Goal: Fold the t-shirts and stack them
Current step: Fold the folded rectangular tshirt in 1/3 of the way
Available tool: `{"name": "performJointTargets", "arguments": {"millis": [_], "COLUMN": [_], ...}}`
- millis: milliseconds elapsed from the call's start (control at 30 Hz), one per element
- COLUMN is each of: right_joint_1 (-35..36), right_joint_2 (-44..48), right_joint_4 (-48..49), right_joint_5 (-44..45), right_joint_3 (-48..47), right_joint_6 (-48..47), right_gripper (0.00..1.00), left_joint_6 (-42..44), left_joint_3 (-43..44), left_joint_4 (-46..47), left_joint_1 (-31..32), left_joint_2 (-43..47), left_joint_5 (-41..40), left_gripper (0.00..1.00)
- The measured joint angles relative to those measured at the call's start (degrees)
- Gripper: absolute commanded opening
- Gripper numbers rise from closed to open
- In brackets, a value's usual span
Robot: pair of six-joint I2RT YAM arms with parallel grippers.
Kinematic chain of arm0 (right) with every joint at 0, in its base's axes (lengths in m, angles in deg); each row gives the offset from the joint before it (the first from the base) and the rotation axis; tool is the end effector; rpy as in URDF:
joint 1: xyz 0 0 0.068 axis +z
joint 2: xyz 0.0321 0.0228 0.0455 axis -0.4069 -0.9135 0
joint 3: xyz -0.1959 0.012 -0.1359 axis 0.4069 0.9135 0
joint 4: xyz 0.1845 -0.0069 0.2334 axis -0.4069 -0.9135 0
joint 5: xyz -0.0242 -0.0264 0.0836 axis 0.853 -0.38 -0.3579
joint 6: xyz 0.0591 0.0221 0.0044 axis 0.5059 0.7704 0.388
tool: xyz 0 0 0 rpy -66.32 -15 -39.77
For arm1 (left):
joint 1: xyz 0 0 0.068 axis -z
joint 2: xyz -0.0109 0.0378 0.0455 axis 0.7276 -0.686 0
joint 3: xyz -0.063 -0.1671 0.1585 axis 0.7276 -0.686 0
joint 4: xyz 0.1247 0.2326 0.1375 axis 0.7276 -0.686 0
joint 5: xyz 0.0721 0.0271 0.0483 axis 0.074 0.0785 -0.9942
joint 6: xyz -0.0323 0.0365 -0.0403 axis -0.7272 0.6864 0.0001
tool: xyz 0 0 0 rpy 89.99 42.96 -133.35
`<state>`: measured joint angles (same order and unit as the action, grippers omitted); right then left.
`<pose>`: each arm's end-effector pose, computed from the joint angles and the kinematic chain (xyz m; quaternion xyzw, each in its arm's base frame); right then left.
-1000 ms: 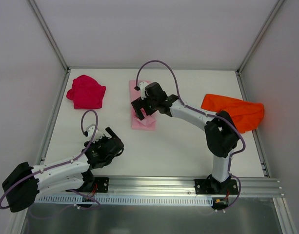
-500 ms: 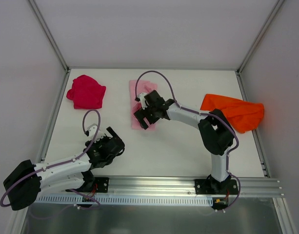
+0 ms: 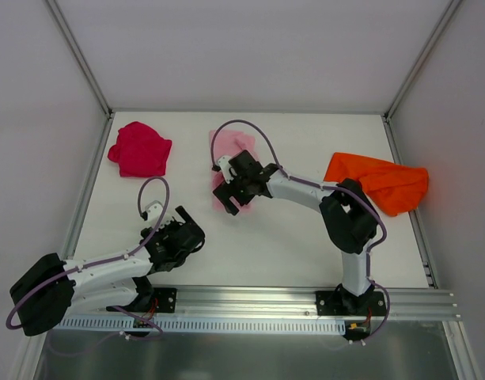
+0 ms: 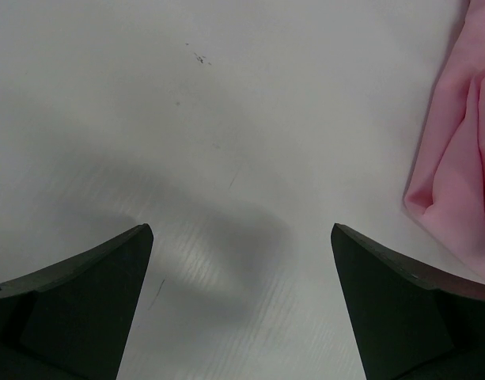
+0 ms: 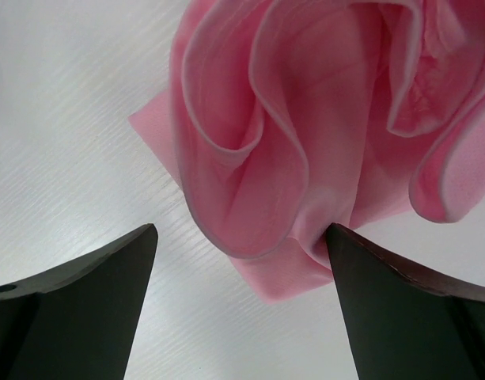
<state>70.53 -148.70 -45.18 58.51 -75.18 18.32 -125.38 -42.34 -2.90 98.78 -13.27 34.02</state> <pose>0.3110 0.3364 0.1339 -0.5370 0.7681 0.1319 0.3229 0.1640 -0.1451 0.0930 -0.2947 0.7967 -0.0445 0.5258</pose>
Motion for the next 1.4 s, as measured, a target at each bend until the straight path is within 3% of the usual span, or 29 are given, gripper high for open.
{"name": "performJointTargets", "arguments": {"millis": [467, 533, 567, 600, 633, 667, 733, 767, 1400], "right_joint_1": [2.1, 2.2, 2.2, 2.2, 2.2, 2.2, 2.2, 2.2, 3.3], "right_joint_2": [-2.1, -3.6, -4.3, -4.8, -5.7, -6.3, -7.0, -7.3, -7.8], "right_joint_4": [-1.9, -2.1, -2.2, -2.1, -2.1, -2.1, -2.6, -2.8, -2.7], "right_joint_5": [1.1, 1.3, 1.5, 1.6, 1.7, 1.7, 2.0, 2.3, 23.5], "right_joint_3": [-7.0, -8.6, -9.3, -9.9, -10.3, -10.3, -10.3, -10.3, -15.0], "right_joint_6": [-4.0, -4.3, -4.4, -4.5, -4.9, -5.0, -5.1, -5.0, -11.7], "right_gripper": [0.95, 0.91, 0.87, 0.68, 0.57, 0.37, 0.22, 0.02, 0.01], "left_joint_6": [0.0, 0.0, 0.0, 0.0, 0.0, -0.1, -0.1, 0.0, 1.3], "left_joint_3": [0.0, 0.0, -0.1, -0.2, -0.3, -0.4, -0.6, -0.7, -0.9], "left_joint_4": [0.9, 0.9, 1.0, 1.1, 1.2, 1.2, 1.1, 1.2, 4.0], "left_joint_1": [0.0, 0.0, 0.0, 0.0, 0.0, 0.0, 0.0, 0.0, 0.0], "left_joint_2": [-0.8, -0.9, -0.9, -0.9, -0.9, -0.9, -0.9, -0.9, -3.3], "left_joint_5": [0.0, 0.0, 0.0, 0.0, 0.0, 0.0, 0.0, 0.0, 0.5], "left_gripper": [0.99, 0.99, 0.99, 0.99, 0.99, 0.99, 0.99, 0.99, 0.99]}}
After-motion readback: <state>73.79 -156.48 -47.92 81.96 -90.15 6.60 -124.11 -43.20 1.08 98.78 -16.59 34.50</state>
